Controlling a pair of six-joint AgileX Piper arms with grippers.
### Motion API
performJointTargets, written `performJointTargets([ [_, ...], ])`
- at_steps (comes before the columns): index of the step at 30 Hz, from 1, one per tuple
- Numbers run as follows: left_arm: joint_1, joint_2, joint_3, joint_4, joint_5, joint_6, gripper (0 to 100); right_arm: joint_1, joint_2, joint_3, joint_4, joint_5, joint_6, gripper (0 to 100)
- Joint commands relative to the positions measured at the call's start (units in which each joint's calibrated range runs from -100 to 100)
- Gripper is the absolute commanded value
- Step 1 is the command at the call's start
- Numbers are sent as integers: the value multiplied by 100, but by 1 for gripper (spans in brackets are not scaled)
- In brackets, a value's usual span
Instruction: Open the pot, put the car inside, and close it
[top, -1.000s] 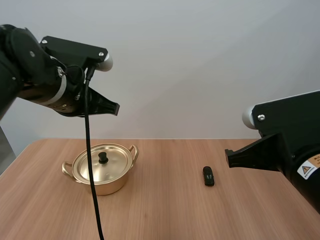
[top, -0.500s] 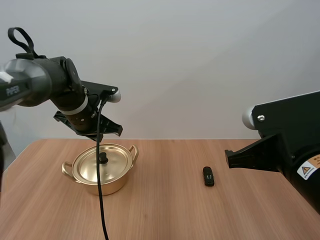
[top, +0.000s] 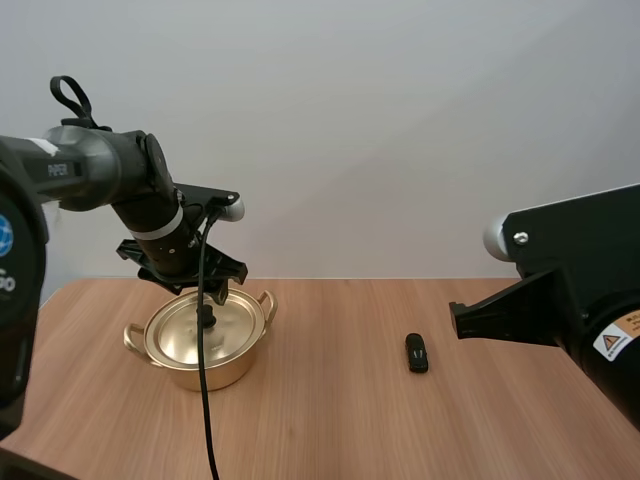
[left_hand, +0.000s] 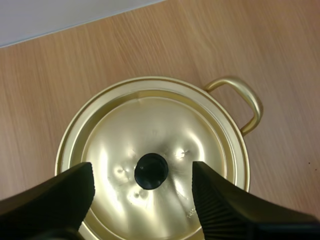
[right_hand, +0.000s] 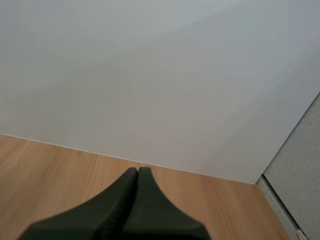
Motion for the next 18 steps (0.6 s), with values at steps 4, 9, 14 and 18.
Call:
performJointTargets([
  [4, 4, 257, -10, 58, 29, 1, 93, 4, 0, 2, 0, 34, 1, 0],
  [9, 4, 423, -10, 71, 71, 22, 92, 4, 0, 2, 0, 34, 1, 0],
  [14, 4, 535, -10, 71, 71, 41, 89, 4, 0, 2, 0, 34, 1, 0],
  [18, 4, 584, -10, 71, -30, 41, 81, -10, 0, 2, 0, 24, 1, 0],
])
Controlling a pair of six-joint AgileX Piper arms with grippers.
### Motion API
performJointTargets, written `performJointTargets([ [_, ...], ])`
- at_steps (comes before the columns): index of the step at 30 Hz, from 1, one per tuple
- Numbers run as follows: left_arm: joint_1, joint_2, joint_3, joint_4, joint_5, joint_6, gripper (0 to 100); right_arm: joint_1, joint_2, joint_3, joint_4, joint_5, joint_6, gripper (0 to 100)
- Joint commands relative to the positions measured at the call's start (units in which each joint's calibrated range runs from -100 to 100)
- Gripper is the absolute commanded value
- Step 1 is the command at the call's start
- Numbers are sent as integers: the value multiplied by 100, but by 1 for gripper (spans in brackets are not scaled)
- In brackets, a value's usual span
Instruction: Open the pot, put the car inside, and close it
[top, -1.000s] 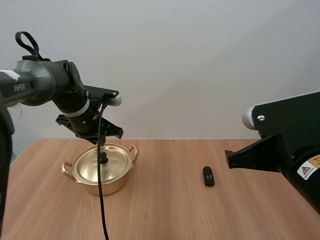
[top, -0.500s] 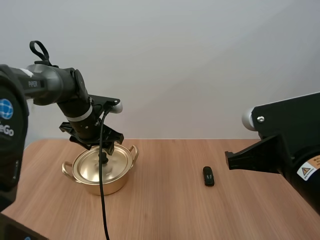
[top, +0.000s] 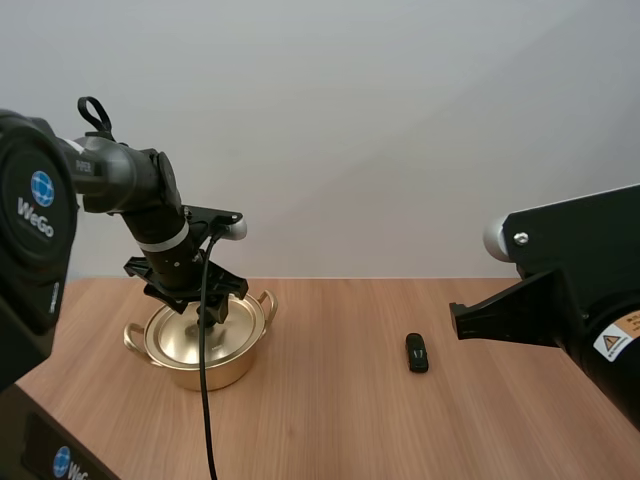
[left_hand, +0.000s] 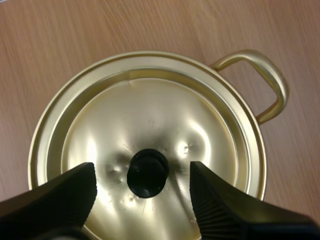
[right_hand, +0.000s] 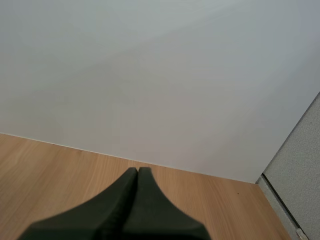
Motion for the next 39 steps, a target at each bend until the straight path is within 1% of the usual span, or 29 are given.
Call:
performJointTargets([
  [1, 4, 5, -10, 6, -84, 5, 76, -3, 0, 2, 0, -13, 1, 0],
  [3, 4, 5, -10, 6, -84, 35, 60, -3, 0, 2, 0, -13, 1, 0],
  [5, 4, 5, -10, 6, -84, 91, 35, -3, 0, 2, 0, -13, 1, 0],
  [7, 4, 5, -10, 6, -84, 118, 5, -3, 0, 2, 0, -13, 1, 0],
  [8, 4, 5, -10, 6, -65, 189, 0, -3, 0, 2, 0, -13, 1, 0],
  [12, 4, 5, -10, -8, -89, 202, 0, -3, 0, 2, 0, 41, -94, 0],
  [16, 4, -124, -125, -193, -144, 202, 0, -3, 0, 2, 0, 63, -94, 0],
  [18, 4, -335, -264, -418, -162, 202, 0, -3, 0, 2, 16, 64, -94, 0],
  [20, 4, -713, -416, -781, -330, 202, 0, -3, 0, 2, 102, 64, -94, 0],
  [23, 4, -1554, -625, -1334, -823, 214, 0, -3, 0, 2, 190, 19, -104, 0],
  [26, 4, -2518, -840, -1745, -1386, 213, 0, -3, 190, 16, 190, -303, -104, 0],
  [29, 4, -3562, -955, -1831, -2069, 245, 0, -3, 728, 16, 307, -806, -142, 0],
  [33, 4, -4737, -1173, -1831, -2538, 402, 0, -3, 1758, 16, 842, -1308, -826, 0],
  [34, 4, -4933, -1284, -1831, -2587, 429, 0, -3, 2080, 16, 997, -1329, -1045, 0],
  [36, 4, -5136, -1544, -1831, -2716, 429, 0, -3, 2694, 16, 1203, -1368, -1274, 0],
  [39, 4, -5202, -2161, -1831, -2531, 393, 0, -3, 3773, 16, 1279, -1689, -1304, 0],
])
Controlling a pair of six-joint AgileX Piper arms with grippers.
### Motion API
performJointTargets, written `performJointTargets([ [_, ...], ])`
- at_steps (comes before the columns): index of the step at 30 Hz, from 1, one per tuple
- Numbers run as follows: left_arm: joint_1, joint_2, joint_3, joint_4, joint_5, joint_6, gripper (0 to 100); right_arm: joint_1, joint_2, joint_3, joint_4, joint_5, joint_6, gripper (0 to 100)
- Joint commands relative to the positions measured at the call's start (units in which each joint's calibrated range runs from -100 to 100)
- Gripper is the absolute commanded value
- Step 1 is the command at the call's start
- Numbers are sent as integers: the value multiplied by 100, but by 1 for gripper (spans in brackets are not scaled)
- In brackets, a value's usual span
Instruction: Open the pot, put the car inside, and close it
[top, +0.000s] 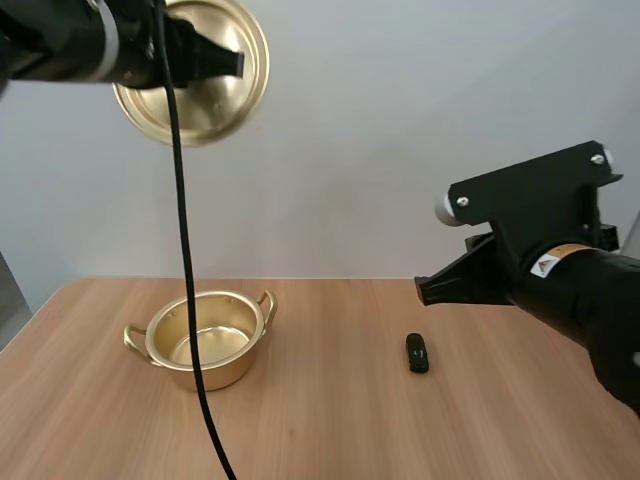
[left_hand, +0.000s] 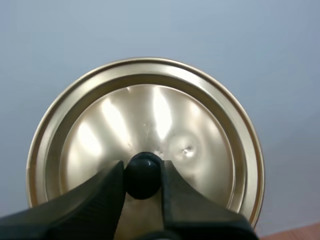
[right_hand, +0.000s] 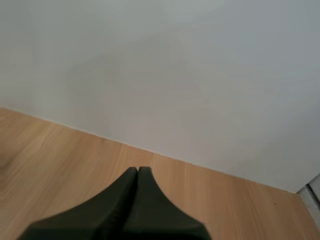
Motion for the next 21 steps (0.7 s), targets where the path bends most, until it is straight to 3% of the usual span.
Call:
performJointTargets([
  [1, 4, -1189, -559, 2, 323, -89, 0, -3, 1863, 4, 49, -214, -127, 0],
  [10, 4, -1122, -1562, 2, 899, -232, 0, -3, 4342, -294, 49, -240, -237, 0],
  [21, 4, -1122, -1710, 2, 605, -232, 0, 5, 5615, -800, 24, 95, -491, 0],
])
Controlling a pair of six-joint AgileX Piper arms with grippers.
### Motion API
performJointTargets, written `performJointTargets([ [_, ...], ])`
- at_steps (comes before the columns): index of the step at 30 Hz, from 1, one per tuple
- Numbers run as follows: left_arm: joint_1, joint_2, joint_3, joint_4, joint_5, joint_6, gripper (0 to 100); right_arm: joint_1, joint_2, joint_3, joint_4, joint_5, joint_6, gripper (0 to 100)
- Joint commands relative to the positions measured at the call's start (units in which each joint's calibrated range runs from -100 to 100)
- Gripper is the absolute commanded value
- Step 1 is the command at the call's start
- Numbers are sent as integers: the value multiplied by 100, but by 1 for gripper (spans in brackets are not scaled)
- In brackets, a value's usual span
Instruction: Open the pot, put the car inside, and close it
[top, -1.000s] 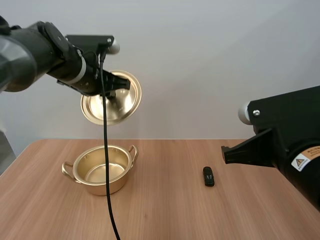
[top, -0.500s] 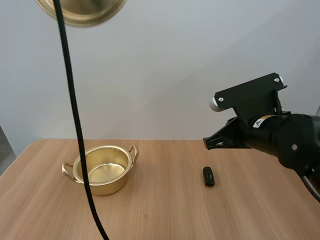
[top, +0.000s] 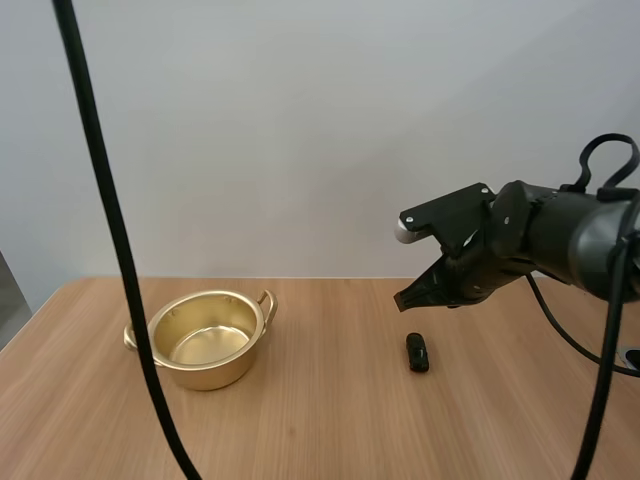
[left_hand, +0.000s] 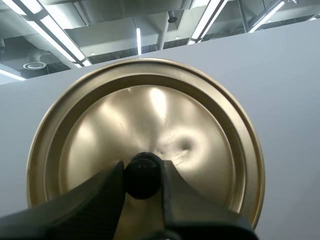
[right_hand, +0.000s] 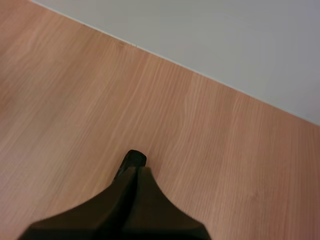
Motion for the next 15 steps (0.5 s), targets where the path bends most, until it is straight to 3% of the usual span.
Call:
performJointTargets([
  [1, 4, 5, 3, 2, -8, 1, 0, 5, 1679, -84, -34, -1, -6, 9],
  [2, 4, 5, 3, 2, -8, 1, 0, 5, 1725, -137, -34, -22, -6, 17],
  [6, 4, 5, 3, 2, -25, 1, 0, 5, 1810, -272, -34, -363, 8, 68],
  [8, 4, 20, 3, 2, -23, 1, 0, 5, 1867, -275, -34, -607, 21, 86],
  [10, 4, 34, 3, 2, -23, 1, 0, 5, 1928, -275, -34, -767, 21, 91],
  [15, 4, 87, 3, 2, -23, 1, 0, 5, 2251, -371, 33, -921, 29, 92],
])
